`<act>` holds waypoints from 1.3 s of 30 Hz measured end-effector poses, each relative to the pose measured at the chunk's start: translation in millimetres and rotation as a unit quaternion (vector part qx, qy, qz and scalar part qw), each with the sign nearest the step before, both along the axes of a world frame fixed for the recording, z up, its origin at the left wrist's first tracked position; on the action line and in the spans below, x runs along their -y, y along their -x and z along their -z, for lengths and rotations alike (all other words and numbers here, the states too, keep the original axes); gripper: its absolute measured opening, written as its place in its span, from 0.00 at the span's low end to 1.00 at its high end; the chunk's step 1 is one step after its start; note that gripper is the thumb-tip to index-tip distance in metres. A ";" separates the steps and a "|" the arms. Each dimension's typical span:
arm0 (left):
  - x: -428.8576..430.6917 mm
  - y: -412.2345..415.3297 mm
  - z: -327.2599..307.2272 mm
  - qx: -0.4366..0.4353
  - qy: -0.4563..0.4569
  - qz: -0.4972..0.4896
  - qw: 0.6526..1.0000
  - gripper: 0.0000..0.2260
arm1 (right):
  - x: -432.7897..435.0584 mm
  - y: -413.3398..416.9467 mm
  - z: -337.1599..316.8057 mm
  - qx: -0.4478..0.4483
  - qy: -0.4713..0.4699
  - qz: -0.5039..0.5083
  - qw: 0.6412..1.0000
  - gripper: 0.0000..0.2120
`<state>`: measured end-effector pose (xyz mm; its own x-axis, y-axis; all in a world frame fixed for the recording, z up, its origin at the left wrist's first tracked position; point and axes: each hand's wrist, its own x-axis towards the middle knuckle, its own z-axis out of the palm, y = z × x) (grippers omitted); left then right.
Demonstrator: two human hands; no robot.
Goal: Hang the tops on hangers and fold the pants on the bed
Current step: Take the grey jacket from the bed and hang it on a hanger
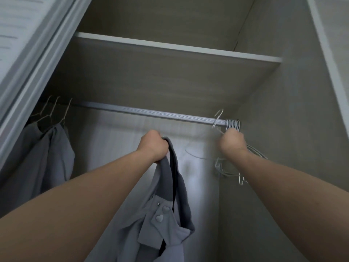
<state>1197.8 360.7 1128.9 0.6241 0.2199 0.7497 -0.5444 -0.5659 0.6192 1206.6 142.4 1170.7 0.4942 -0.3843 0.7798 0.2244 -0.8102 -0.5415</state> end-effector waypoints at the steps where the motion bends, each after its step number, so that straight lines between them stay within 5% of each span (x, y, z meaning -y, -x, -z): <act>1: 5.8 5.8 0.2 0.005 0.004 0.005 1.000 0.07 | 3.4 8.3 -0.6 0.011 -0.002 -0.003 1.000 0.13; 7: 43.5 63.5 -9.0 0.049 0.034 -0.011 0.998 0.08 | 29.7 77.1 2.9 0.066 0.000 -0.056 0.996 0.03; 18: 135.7 225.4 42.6 0.056 0.052 -0.072 0.994 0.13 | 168.7 281.1 102.9 0.195 -0.058 -0.242 0.949 0.12; 30: 239.4 340.6 183.0 -0.066 -0.002 -0.070 0.995 0.09 | 334.0 461.5 326.2 0.072 -0.291 -0.383 0.874 0.03; 34: 271.0 368.9 244.9 -0.149 -0.017 -0.019 0.989 0.08 | 375.6 474.3 364.9 -0.088 -0.362 -0.395 0.840 0.10; 39: 303.2 404.3 332.9 -0.227 -0.054 0.012 0.972 0.08 | 399.0 507.8 434.8 -0.148 -0.381 -0.404 0.819 0.16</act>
